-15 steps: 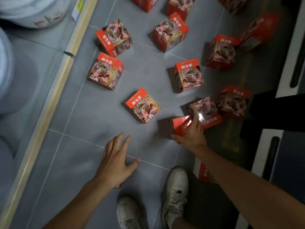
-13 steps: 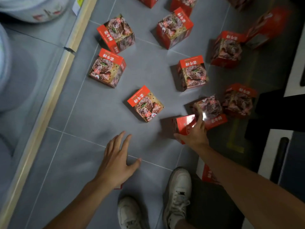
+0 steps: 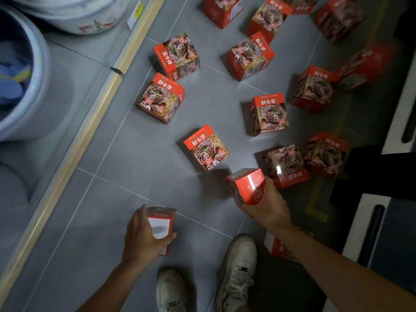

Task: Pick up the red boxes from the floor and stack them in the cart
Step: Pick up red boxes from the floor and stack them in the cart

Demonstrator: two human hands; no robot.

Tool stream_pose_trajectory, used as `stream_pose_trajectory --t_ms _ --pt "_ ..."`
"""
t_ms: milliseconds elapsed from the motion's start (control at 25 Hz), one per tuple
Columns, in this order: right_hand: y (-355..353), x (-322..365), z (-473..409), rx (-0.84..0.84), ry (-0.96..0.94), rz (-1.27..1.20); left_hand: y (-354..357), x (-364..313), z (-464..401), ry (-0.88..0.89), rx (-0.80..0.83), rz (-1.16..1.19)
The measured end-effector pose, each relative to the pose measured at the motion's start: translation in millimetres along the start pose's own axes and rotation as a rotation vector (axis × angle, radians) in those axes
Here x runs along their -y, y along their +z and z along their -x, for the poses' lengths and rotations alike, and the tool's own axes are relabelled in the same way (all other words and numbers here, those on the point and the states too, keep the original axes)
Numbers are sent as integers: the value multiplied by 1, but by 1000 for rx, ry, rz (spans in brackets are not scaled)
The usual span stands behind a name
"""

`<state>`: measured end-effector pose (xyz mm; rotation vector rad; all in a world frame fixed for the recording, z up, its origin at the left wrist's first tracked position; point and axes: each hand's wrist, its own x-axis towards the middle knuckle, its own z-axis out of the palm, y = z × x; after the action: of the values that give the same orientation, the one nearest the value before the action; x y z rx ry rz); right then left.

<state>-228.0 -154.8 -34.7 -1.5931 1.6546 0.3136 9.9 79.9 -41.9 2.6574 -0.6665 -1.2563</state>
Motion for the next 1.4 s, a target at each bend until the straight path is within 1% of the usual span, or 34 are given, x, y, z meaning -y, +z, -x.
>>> stream_pose_trajectory --t_ms 80,200,360,480,600,800,960,1080,1240,1400 --pt "-2 6 1 3 -44 10 18 7 -5 -124 -5 60" --pt "1 12 -3 -7 -94 4 47 10 -17 -251 -30 122" --pt "-1 13 -4 -27 -154 -22 68 15 -25 -320 -170 196" --pt "-20 22 12 -29 -186 -3 45 4 -15 -297 -169 239" --pt "-64 47 48 -29 -203 20 -12 -33 13 -173 -174 254" --pt "-167 106 130 -64 -255 19 -140 -131 71 76 -229 268" --pt "-290 180 225 -191 -349 2 -276 -234 161 265 -303 287" --pt "-372 231 292 -297 -409 -17 -366 -297 229 397 -326 308" --pt "-460 286 380 -445 -473 -27 -467 -343 312 570 -385 345" --pt "-518 328 466 -555 -534 -47 -551 -360 396 669 -469 353"
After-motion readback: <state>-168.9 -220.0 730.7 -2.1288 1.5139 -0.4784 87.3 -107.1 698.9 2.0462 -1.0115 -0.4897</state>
